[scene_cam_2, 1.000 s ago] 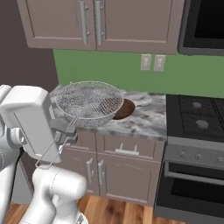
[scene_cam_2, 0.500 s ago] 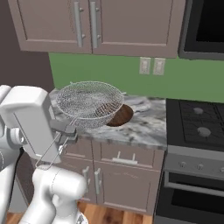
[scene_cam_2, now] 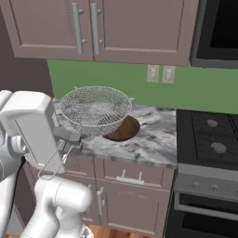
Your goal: Open the cabinet and setup a tea strainer by placing it in the bowl upright.
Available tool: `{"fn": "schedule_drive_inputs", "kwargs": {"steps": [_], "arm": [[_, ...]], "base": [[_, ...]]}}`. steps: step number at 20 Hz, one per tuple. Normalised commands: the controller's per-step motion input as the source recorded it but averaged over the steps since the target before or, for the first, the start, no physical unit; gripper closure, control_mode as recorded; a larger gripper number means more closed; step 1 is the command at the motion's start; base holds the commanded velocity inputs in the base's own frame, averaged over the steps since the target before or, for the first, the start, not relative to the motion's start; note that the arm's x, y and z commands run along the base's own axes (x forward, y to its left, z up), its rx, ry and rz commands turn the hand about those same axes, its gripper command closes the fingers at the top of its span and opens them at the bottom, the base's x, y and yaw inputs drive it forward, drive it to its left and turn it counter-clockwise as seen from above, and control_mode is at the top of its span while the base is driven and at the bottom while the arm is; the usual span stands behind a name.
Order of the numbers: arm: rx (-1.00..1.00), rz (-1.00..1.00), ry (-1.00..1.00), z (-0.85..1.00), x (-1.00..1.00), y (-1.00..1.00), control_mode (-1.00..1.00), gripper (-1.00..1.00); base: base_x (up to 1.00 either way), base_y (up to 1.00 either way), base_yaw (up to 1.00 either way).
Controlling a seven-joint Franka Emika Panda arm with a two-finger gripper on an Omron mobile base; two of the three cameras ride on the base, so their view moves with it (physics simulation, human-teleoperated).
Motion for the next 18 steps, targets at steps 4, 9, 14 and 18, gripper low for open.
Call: {"fn": "schedule_drive_inputs", "kwargs": {"steps": [4,9,14,18], "arm": [[0.00,0.00,0.00,0.00,0.00,0.00,1.00,1.00],[0.00,0.00,0.00,0.00,0.00,0.00,1.00,1.00],[0.00,0.00,0.00,0.00,0.00,0.00,1.00,1.00],[0.00,0.00,0.00,0.00,0.00,0.00,1.00,1.00]], "base": [[0.30,-0.08,0.00],[0.04,-0.01,0.00],[0.00,0.00,0.00],[0.00,0.00,0.00]]}}
